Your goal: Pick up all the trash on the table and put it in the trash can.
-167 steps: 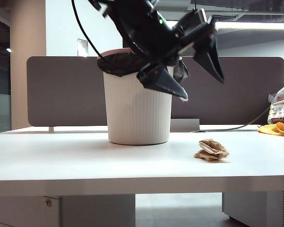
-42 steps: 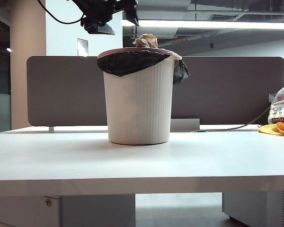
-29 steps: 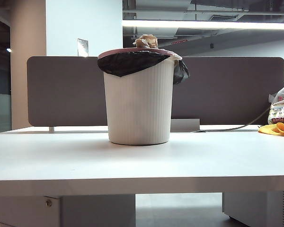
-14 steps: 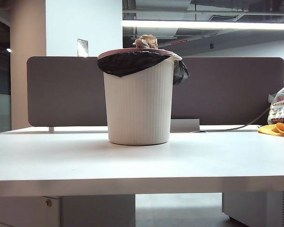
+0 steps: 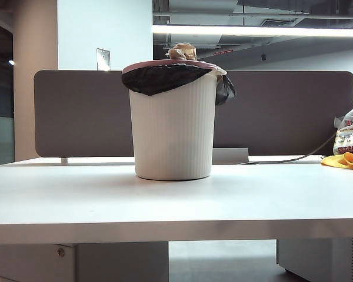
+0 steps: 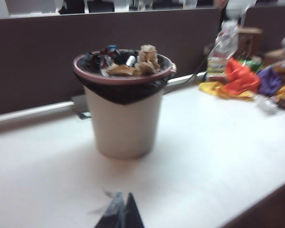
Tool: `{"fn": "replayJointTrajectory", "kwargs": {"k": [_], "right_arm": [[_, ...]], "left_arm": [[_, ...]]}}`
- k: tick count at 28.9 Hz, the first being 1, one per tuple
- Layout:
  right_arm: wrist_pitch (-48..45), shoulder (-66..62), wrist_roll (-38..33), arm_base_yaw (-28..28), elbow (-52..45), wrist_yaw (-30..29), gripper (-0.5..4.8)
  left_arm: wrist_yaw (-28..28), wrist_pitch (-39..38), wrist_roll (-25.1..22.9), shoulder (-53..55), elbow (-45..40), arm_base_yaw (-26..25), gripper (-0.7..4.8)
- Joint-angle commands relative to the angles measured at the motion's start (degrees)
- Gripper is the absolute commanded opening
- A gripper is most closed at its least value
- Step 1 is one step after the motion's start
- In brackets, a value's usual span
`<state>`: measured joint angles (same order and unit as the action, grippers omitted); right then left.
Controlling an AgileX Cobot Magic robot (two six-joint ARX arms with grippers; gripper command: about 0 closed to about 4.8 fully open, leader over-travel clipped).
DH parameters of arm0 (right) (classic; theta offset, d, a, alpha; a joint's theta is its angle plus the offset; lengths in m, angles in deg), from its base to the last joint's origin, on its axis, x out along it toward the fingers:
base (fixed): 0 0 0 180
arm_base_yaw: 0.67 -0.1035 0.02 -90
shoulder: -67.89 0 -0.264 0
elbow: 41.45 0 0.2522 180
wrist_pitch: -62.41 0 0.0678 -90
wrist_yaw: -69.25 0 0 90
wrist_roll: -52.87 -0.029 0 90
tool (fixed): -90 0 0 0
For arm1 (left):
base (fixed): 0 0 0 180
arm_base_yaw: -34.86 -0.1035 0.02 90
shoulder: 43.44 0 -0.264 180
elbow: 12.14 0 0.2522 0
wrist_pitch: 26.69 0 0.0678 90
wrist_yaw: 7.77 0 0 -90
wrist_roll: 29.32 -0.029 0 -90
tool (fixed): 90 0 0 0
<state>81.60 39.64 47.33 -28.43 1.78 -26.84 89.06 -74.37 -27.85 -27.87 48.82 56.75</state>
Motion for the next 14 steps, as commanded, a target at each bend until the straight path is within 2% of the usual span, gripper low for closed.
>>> {"fn": "replayJointTrajectory", "kwargs": {"k": [1, 6, 8, 14], "right_arm": [[-4.26, 1.38, -0.26, -0.04, -5.55, -0.22, -0.04], [-4.81, 2.47, -0.28, -0.09, -11.54, -0.22, -0.04], [-5.44, 2.45, -0.24, -0.07, -13.14, 0.09, -0.04], [-9.18, 2.45, -0.28, -0.04, -18.1, 0.94, -0.04]], "left_arm": [[1.88, 3.1, 5.07, -7.3, -9.6, 0.0, -0.06], [2.23, 9.05, 10.97, -15.28, -21.79, 0.0, -0.06], [2.38, 12.5, 12.48, -15.37, -25.66, 0.04, -0.06], [2.1, 20.41, 12.48, -15.08, -35.32, 0.04, -0.06]]}}
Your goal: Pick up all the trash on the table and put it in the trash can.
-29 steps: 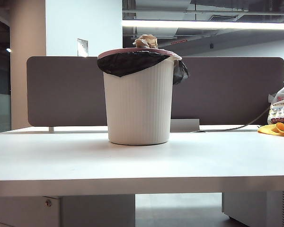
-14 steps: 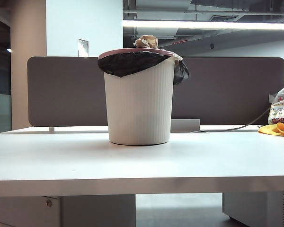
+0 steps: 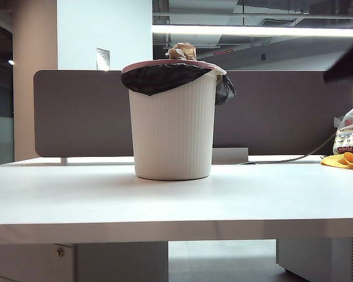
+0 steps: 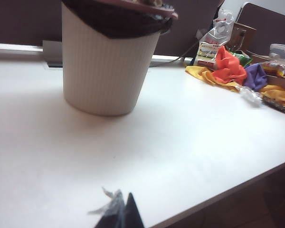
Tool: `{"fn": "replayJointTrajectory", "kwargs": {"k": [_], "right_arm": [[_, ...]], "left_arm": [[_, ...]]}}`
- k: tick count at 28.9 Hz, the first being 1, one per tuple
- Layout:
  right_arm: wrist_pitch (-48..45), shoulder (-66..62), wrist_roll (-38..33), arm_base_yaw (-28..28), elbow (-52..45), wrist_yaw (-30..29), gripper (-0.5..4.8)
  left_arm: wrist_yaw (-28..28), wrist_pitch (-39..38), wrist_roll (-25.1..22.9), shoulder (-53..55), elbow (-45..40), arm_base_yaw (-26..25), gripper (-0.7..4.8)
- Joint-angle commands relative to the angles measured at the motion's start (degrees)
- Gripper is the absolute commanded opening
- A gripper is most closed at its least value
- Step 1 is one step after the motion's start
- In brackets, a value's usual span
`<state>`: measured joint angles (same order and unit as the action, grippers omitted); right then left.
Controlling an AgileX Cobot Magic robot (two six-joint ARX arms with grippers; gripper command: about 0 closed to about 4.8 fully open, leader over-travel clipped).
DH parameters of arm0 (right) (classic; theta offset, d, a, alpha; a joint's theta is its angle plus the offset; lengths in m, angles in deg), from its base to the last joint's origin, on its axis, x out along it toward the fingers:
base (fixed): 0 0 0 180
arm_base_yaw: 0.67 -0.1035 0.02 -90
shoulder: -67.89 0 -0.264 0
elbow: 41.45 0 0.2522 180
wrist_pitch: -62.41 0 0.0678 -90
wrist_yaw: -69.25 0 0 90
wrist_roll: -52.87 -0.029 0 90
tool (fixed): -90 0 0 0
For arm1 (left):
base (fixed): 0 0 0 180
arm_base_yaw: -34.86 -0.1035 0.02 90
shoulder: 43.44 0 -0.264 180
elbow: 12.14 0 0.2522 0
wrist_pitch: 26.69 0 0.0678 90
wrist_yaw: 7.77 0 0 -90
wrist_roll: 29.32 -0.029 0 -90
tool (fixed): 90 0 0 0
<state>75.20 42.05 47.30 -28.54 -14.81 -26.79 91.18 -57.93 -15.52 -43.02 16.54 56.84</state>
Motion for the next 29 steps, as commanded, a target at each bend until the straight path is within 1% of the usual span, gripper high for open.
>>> {"fn": "replayJointTrajectory", "kwargs": {"k": [1, 6, 9, 11, 13, 16, 18, 21, 26, 29], "right_arm": [[-3.3, 0.04, -0.26, 0.07, -2.19, 1.29, -0.04], [-4.28, 0.04, -0.26, 0.07, -5.16, 2.34, -0.04], [-4.52, 0.07, -0.68, 0.07, -6.69, 2.19, -0.04], [-4.74, 0.07, -1.38, 0.07, -7.69, 1.22, -0.04], [-5.9, 0.11, -2.58, 0.04, -8.79, 0.7, -0.04], [-9.51, 0.09, -3.93, 0.04, -10.97, -0.33, -0.04], [-10.23, 0.11, -3.93, 0.04, -11.91, -0.33, -0.04], [-8.76, 0.09, -3.69, 0.09, -12.59, -0.26, -0.04], [-5.29, 0.07, -3.76, 0.07, -12.59, -0.31, 0.02], [-4.85, 0.15, -3.45, 0.11, -12.59, -0.02, 0.01]], "left_arm": [[-0.44, 4.85, 0.15, 0.07, -4.61, -0.04, -0.06], [-1.11, 7.78, 0.07, 0.0, -9.86, -0.04, -0.05], [-3.93, 8.15, -0.26, -0.02, -11.3, -0.04, -0.05], [-5.42, 8.5, -1.49, -0.02, -12.11, -0.04, -0.05], [-5.29, 9.27, -2.73, -0.02, -13.03, -0.07, -0.05], [-5.09, 10.29, -2.89, -0.04, -14.47, -0.07, -0.06], [-5.27, 8.83, -3.5, 0.0, -14.51, -0.07, -0.06], [-5.22, 8.55, -5.49, -0.02, -14.51, -0.07, -0.05], [-5.09, 8.09, -4.79, 0.0, -14.51, -0.07, -0.05], [-5.09, 8.11, -4.79, -0.02, -14.51, -0.07, -0.05]]}}
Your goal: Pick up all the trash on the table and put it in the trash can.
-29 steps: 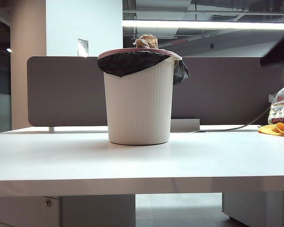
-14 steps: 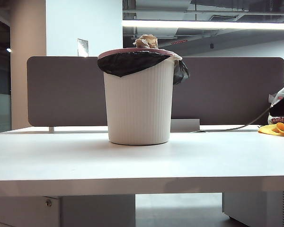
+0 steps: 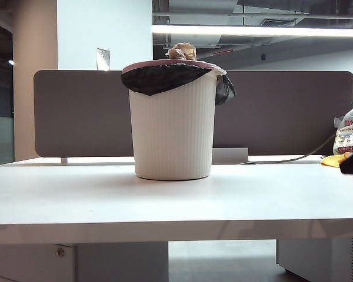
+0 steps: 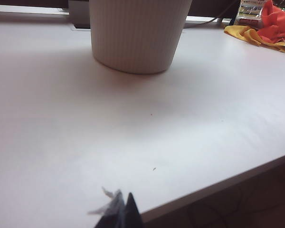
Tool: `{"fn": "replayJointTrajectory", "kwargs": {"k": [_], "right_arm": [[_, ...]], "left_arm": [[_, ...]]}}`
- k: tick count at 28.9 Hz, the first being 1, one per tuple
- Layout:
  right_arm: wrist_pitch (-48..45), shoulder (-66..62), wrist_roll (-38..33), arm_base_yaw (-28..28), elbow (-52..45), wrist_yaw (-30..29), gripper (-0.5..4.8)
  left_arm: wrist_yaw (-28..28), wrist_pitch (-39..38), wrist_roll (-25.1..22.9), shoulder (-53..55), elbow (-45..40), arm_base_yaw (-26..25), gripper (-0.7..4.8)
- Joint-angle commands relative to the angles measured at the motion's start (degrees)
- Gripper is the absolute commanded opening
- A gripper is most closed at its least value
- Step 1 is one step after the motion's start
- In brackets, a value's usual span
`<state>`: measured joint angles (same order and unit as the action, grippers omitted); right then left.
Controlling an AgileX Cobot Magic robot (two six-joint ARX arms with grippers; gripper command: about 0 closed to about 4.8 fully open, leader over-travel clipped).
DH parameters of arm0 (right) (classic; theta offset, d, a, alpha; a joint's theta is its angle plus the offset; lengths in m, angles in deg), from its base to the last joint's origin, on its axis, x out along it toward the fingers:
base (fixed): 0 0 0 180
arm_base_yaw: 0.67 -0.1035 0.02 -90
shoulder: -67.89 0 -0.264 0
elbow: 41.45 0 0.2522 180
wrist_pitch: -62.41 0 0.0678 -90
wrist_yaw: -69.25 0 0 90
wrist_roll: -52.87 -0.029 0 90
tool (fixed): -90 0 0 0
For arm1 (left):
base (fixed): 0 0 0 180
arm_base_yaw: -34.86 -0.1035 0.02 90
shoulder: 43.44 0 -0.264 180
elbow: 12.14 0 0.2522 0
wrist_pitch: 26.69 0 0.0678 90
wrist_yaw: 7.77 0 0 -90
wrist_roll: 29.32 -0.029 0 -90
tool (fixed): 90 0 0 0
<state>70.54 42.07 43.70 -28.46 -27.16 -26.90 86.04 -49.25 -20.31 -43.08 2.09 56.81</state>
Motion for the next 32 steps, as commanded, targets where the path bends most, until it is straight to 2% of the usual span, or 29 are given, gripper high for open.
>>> {"fn": "replayJointTrajectory", "kwargs": {"k": [1, 14, 16, 21, 26, 29, 32], "right_arm": [[-0.2, 0.13, 0.13, 0.0, -0.24, 0.0, 0.01], [0.46, 1.33, 0.15, 0.07, -0.24, 0.02, 0.01], [1.33, 3.87, 0.15, 0.37, -0.24, -0.33, 0.01], [3.48, 12.83, 0.15, 3.28, -0.24, -0.35, 0.01], [4.02, 22.95, 0.15, 10.21, -0.24, -0.26, 0.01], [3.39, 25.59, 0.15, 15.23, -0.24, -0.17, 0.01], [2.89, 25.66, 0.17, 19.87, -0.24, -0.17, 0.01]], "left_arm": [[0.04, -0.57, 0.0, 0.04, -0.07, -0.04, -0.05], [0.04, -0.55, 0.0, -0.2, -0.04, -0.42, -0.05], [1.64, -0.59, 0.0, -0.2, -0.04, -2.38, -0.05], [5.35, -0.59, 0.0, -0.2, -0.04, -12.26, -0.05], [5.01, -0.57, 0.0, -0.2, -0.04, -22.01, -0.05], [4.98, -0.57, 0.0, -0.2, -0.07, -24.9, -0.05], [5.03, -0.57, 0.0, -0.17, -0.04, -25.14, -0.05]]}}
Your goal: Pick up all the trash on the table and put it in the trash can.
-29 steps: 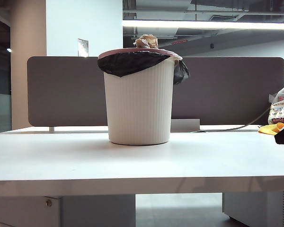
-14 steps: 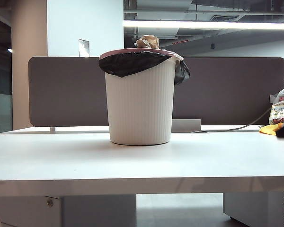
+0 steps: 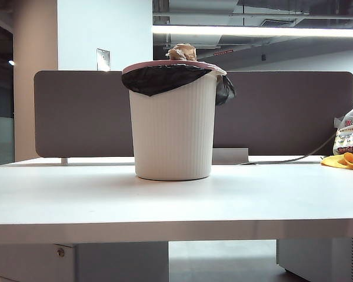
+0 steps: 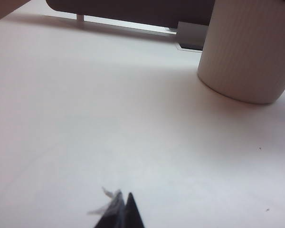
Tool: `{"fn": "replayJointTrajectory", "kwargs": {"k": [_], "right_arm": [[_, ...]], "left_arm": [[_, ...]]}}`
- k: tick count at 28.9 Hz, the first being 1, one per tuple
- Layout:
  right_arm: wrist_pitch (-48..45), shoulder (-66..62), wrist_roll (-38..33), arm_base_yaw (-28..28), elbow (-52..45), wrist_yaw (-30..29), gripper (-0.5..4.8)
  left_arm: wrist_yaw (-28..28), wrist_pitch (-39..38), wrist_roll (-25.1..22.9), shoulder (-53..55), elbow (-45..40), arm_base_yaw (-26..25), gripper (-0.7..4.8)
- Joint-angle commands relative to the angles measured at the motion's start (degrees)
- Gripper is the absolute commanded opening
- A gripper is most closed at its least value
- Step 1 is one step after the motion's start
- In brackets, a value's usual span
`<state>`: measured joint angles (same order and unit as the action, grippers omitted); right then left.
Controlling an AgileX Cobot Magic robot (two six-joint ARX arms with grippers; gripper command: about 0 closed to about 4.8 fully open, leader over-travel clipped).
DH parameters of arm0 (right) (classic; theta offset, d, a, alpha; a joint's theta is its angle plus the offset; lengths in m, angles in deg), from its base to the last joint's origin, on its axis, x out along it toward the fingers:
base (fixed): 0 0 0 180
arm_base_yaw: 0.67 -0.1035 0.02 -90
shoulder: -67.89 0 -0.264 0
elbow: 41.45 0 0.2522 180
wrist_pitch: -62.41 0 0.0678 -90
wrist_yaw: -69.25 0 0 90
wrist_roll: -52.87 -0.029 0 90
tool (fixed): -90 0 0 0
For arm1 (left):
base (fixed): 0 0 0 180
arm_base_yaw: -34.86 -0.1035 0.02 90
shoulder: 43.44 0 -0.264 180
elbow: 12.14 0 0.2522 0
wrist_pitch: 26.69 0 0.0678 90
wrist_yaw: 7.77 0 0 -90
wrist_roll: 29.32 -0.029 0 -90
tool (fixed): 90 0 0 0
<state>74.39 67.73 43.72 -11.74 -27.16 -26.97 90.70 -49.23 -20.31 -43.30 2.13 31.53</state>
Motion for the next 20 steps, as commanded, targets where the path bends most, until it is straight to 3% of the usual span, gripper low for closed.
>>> {"fn": "replayJointTrajectory", "kwargs": {"k": [1, 8, 20], "right_arm": [[-0.98, 0.0, 0.15, 4.44, -0.24, 0.02, 0.01], [-0.96, 0.0, 0.15, 12.02, -0.24, 0.09, 0.01], [-0.96, 0.0, 0.13, 11.93, -0.24, -0.02, 0.01]], "left_arm": [[0.37, -0.59, 0.0, 0.04, -0.09, 0.24, -0.05], [0.37, -0.59, 0.0, 0.04, -0.09, 0.22, -0.05], [0.37, -0.61, 0.0, 0.04, -0.09, 0.22, -0.05]]}}
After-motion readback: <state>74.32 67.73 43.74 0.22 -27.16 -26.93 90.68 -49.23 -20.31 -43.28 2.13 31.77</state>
